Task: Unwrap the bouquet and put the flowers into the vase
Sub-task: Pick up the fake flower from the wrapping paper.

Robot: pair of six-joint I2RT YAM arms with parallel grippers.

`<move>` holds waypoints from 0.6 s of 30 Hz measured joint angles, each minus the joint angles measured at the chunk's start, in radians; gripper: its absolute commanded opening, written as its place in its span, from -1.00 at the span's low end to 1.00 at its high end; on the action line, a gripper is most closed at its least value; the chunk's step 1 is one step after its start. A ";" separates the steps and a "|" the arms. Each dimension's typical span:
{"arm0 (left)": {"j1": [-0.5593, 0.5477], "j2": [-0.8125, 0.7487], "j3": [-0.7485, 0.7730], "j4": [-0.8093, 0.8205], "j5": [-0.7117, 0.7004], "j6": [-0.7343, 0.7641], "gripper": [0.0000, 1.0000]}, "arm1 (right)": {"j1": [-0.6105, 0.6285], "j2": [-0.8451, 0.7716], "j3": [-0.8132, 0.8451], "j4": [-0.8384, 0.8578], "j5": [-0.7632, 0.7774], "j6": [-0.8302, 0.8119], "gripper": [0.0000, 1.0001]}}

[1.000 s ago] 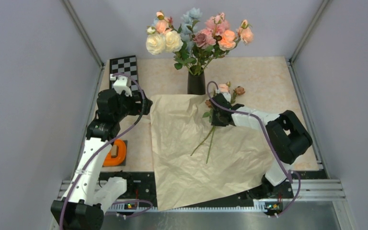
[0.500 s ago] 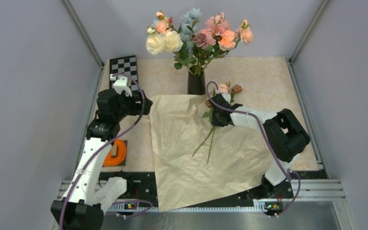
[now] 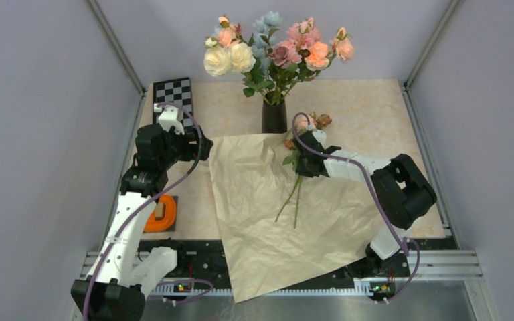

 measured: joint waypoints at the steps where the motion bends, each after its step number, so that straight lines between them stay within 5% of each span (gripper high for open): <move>1: 0.000 0.000 0.000 0.000 0.000 0.000 0.97 | 0.000 -0.008 -0.007 0.002 0.000 0.005 -1.00; 18: 0.000 0.000 0.000 0.000 0.000 0.000 0.97 | 0.000 -0.123 -0.071 0.032 0.008 0.043 -1.00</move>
